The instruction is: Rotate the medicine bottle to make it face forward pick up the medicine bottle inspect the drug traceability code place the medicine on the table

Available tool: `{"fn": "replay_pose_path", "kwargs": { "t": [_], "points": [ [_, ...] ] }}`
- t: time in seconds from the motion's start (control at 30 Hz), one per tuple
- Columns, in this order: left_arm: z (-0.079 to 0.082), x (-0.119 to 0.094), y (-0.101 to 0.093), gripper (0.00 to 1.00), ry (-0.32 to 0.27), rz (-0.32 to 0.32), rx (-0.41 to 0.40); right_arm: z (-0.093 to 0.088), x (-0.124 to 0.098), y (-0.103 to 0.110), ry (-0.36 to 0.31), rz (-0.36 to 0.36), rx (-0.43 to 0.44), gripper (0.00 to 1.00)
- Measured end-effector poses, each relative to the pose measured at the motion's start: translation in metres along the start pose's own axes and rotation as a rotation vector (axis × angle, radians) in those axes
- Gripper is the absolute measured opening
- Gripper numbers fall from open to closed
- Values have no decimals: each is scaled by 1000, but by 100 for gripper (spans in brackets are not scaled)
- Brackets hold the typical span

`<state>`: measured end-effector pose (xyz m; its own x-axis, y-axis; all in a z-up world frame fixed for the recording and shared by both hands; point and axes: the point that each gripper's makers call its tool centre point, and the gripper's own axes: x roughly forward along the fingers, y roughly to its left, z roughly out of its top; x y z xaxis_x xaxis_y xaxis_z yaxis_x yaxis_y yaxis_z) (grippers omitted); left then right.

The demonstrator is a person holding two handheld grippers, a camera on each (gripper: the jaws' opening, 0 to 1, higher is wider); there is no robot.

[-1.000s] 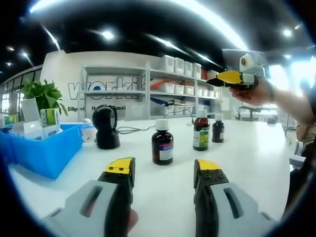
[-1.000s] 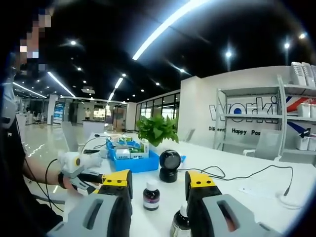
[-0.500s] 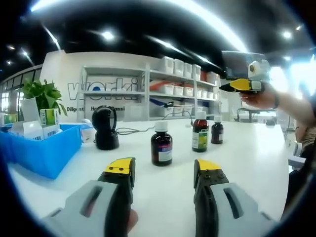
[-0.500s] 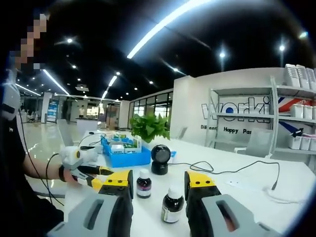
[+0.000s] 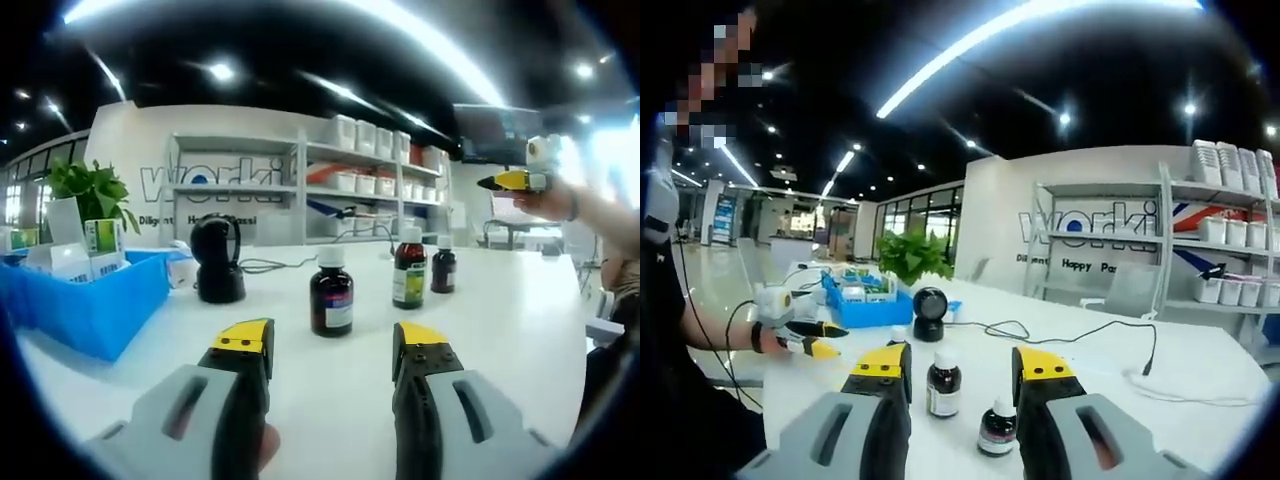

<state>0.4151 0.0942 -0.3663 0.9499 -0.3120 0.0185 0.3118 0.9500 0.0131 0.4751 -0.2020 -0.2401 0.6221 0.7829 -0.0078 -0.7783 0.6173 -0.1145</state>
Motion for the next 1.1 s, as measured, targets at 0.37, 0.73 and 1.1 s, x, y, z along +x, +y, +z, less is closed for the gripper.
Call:
{"fn": "replay_pose_path", "kwargs": {
  "t": [0.37, 0.73, 1.1],
  "points": [
    [0, 0, -1, 38, 2, -12, -8, -11, -36, -33, -35, -131, 12, 35],
    [-1, 1, -1, 38, 5, -5, -14, -49, -48, -41, -86, -224, 48, 34],
    [-1, 2, 5, 39, 2, 17, -4, -95, -50, -44, -78, -258, 106, 37]
  ]
}}
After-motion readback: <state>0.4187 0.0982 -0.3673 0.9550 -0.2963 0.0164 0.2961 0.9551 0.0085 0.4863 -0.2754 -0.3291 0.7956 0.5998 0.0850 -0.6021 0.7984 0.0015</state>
